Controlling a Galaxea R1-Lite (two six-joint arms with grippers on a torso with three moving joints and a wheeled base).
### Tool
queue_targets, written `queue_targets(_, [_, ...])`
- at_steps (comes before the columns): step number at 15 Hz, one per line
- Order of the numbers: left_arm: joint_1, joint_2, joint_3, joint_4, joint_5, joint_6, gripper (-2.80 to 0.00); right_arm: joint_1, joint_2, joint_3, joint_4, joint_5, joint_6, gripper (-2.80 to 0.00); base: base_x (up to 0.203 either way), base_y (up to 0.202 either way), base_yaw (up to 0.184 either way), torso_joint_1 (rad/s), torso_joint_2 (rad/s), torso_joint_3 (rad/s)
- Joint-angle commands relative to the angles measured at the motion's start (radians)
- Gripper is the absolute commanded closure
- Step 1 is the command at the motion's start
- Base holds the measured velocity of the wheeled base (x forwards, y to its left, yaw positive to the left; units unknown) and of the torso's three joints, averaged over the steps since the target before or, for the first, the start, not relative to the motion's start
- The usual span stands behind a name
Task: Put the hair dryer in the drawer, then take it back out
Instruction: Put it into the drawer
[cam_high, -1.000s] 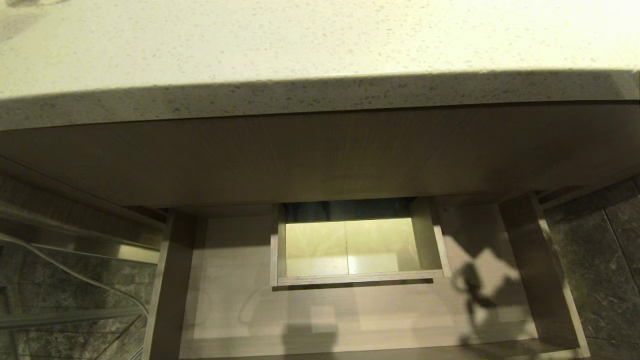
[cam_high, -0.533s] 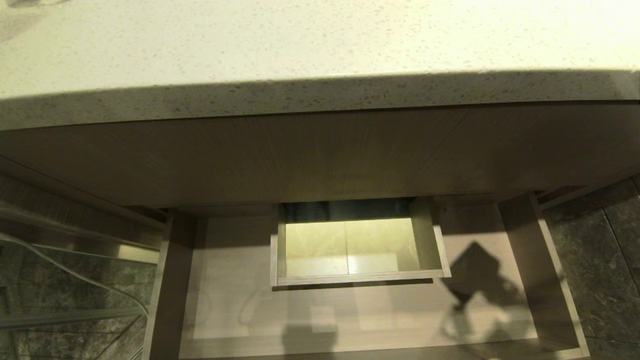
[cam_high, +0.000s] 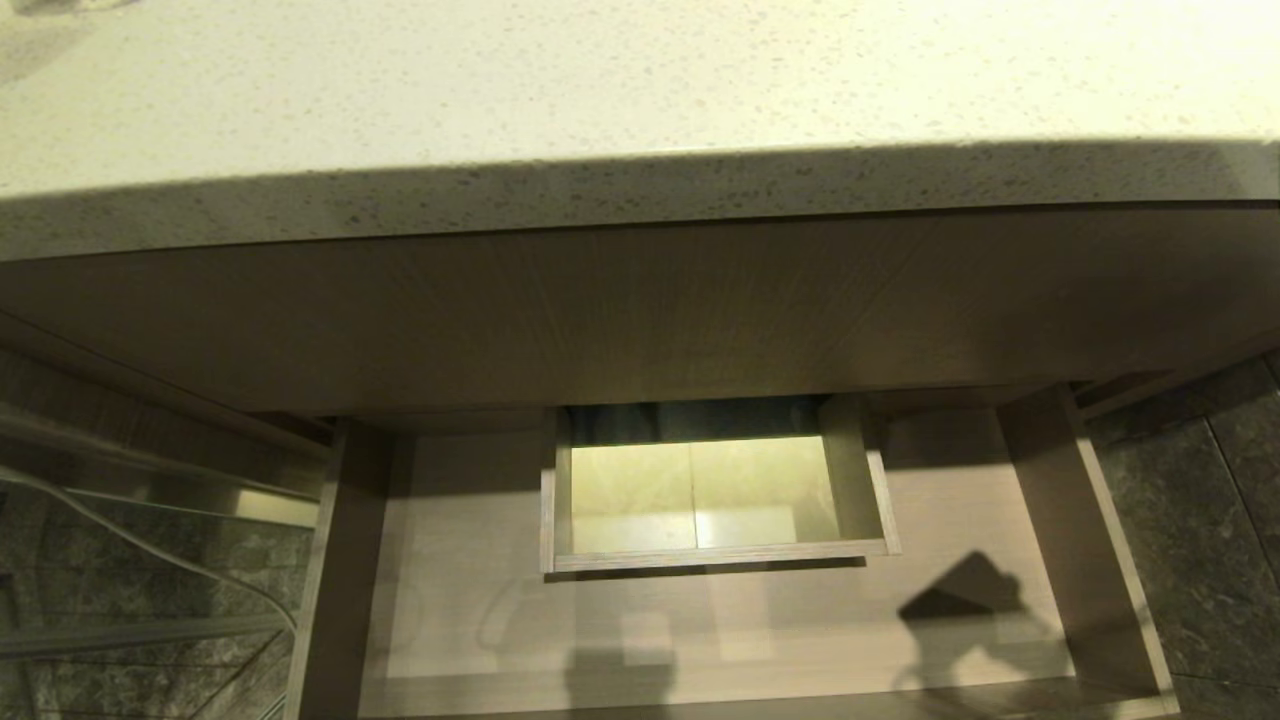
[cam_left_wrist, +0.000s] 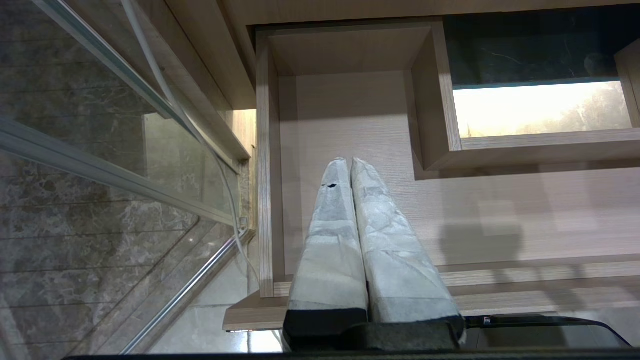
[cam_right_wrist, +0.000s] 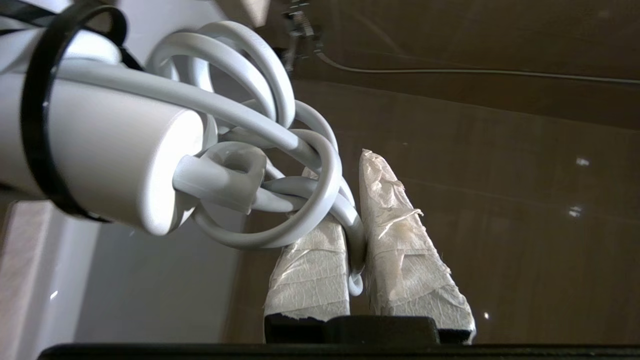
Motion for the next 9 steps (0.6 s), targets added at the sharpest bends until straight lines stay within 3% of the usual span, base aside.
queue_targets(1, [0.000, 0.000, 0.000, 0.000, 0.001, 0.000, 0.00, 0.000, 0.001, 0.044, 0.033, 0.014, -0.011, 0.00, 0.000, 0.000, 0.000, 0.000, 0.00, 0.000])
queue_targets(9, [0.000, 0.000, 0.000, 0.000, 0.001, -0.001, 0.00, 0.000, 0.093, 0.220, 0.062, 0.130, -0.019, 0.00, 0.000, 0.000, 0.000, 0.000, 0.00, 0.000])
